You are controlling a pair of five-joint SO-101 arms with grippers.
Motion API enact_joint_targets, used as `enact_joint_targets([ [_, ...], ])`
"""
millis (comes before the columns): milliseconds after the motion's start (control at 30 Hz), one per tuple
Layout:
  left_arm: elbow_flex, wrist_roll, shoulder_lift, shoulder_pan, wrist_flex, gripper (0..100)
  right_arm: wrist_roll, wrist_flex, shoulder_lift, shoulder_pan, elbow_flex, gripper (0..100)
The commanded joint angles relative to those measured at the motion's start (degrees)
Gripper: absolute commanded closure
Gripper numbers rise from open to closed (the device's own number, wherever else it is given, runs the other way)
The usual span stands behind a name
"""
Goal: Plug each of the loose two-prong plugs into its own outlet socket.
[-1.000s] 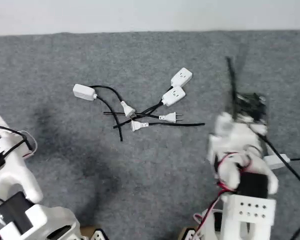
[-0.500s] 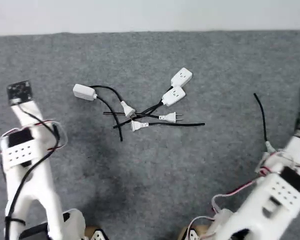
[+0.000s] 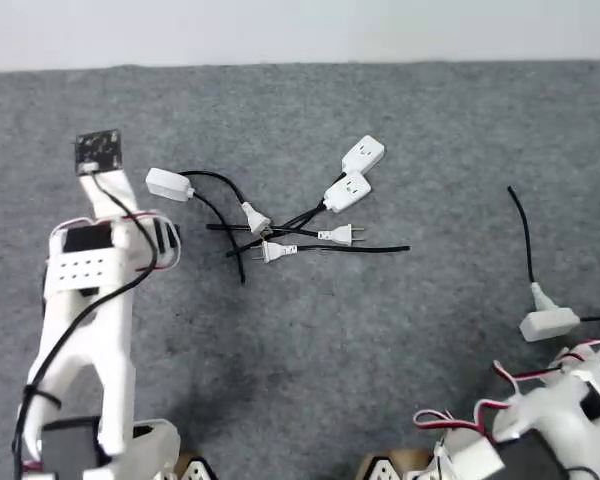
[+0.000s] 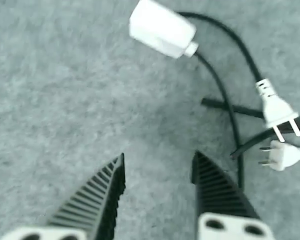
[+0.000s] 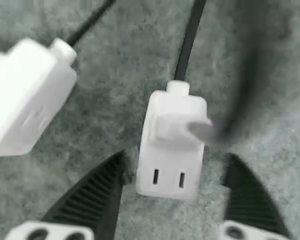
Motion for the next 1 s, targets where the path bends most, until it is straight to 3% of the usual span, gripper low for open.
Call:
enact_joint_targets([
  [0,-7.6,0.8,5.0,2.7,-4.4,79,0.7,-0.7,0.2,0.3,-4.7,69.8],
  [267,-26.1,11.4,25.1,3.3,-5.8,81,0.6,-1.2,0.2,0.1,-5.1,76.8],
  [500,-44.2,19.3,41.4,3.3,0.8,81,1.1,-1.1,0.4,-2.0,-6.3,76.8],
  [967,-72.4,23.6,62.6,2.2,15.9,81,1.1,-0.7,0.8,-6.4,-6.2,76.8],
])
